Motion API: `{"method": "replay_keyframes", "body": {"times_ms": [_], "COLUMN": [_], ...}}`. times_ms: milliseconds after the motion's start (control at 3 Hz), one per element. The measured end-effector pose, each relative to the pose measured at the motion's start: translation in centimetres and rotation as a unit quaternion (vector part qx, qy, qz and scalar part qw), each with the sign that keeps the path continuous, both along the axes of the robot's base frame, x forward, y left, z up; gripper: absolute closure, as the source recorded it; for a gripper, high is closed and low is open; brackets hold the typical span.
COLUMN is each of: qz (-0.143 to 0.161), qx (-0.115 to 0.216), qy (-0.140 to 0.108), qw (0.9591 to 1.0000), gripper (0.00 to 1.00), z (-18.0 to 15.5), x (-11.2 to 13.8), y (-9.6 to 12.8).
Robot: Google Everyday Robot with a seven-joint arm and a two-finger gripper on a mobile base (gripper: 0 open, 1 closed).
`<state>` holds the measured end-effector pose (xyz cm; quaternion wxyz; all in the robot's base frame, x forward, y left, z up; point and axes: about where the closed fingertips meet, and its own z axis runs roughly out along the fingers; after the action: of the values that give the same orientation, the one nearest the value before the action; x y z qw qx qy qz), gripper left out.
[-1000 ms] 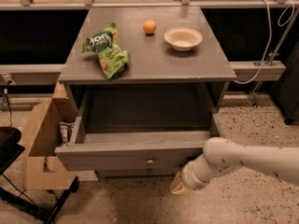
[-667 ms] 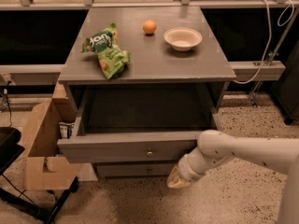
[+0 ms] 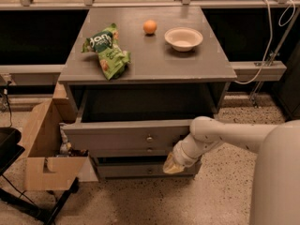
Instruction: Close top drawer
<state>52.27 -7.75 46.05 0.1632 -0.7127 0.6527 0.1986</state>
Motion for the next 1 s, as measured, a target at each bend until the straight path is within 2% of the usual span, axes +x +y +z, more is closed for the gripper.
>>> {"method": "replay_keyframes", "body": {"times_ms": [333, 667, 1000], "qz": [-0.011, -0.050, -0.081], "qx": [-0.001, 0.002, 0.004], "qy": [-0.015, -0.043, -0.055], "qw": [0.9998, 0.9978, 0.9952], "gripper": [1.00, 1.00, 1.00], "z": [1.3, 3.4, 4.0], "x": [2.9, 6.2, 7.6], "y": [0.6, 0.4, 0.1]}}
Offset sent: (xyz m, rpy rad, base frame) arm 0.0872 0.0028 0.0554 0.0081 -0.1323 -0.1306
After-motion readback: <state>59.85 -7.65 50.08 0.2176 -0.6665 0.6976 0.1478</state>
